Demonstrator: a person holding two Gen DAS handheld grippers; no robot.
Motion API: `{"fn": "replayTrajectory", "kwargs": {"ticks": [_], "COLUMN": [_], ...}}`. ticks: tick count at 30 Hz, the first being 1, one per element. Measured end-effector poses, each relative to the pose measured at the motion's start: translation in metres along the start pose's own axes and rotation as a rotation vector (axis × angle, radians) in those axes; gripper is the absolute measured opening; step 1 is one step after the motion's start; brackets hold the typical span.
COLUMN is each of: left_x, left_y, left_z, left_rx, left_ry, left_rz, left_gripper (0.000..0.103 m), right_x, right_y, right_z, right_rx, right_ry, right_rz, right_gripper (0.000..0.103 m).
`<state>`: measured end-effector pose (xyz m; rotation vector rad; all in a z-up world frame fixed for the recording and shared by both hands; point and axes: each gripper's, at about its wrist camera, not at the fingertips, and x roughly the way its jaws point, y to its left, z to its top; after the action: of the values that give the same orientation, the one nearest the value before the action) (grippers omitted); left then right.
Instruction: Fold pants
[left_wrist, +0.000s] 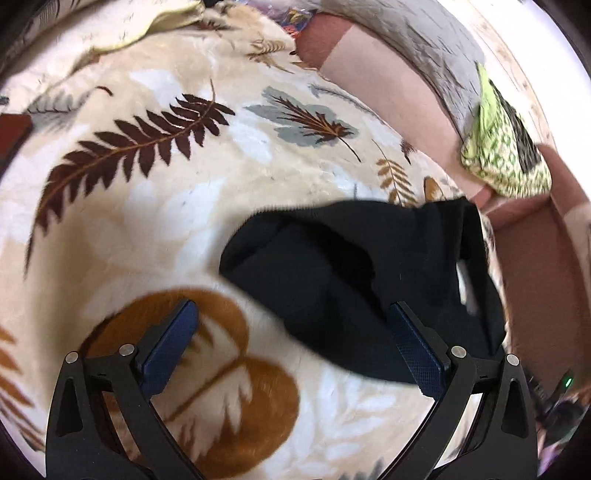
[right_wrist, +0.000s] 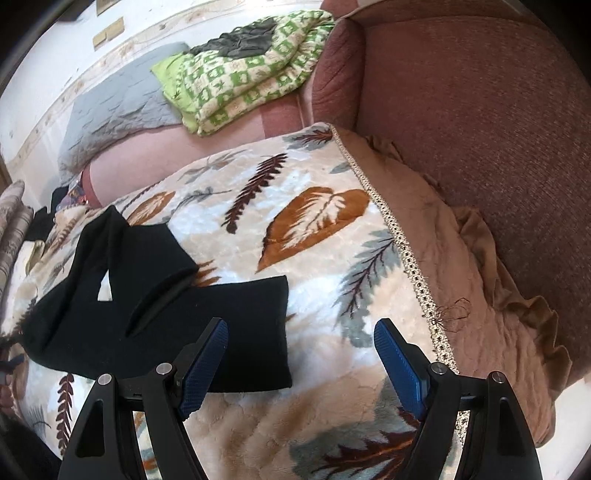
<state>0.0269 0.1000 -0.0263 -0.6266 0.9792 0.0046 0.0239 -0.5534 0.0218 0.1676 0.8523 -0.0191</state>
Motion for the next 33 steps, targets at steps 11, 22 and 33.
{"fn": "replayTrajectory", "kwargs": {"ticks": [11,22,33], "left_x": [-0.003,0.002,0.0], "left_y": [0.015,0.003,-0.018], "left_z": [0.024,0.021,0.011], "left_rx": [-0.112,-0.032,0.09], "left_ry": [0.014,0.001,-0.024], "left_rz": [-0.217,-0.147,-0.086], "left_gripper": [0.092,0.009,0.008], "right_x": [-0.004,-0.002,0.027], "right_y": [0.003,-0.004,-0.077], "right_z": [0.002,0.003,-0.028], "right_rx": [-0.012,0.027,0.594], "right_ry": [-0.01,0.006,0.152], "right_rz": [0.008,0.009,0.443], "right_gripper": [0.08,0.08,0.08]}}
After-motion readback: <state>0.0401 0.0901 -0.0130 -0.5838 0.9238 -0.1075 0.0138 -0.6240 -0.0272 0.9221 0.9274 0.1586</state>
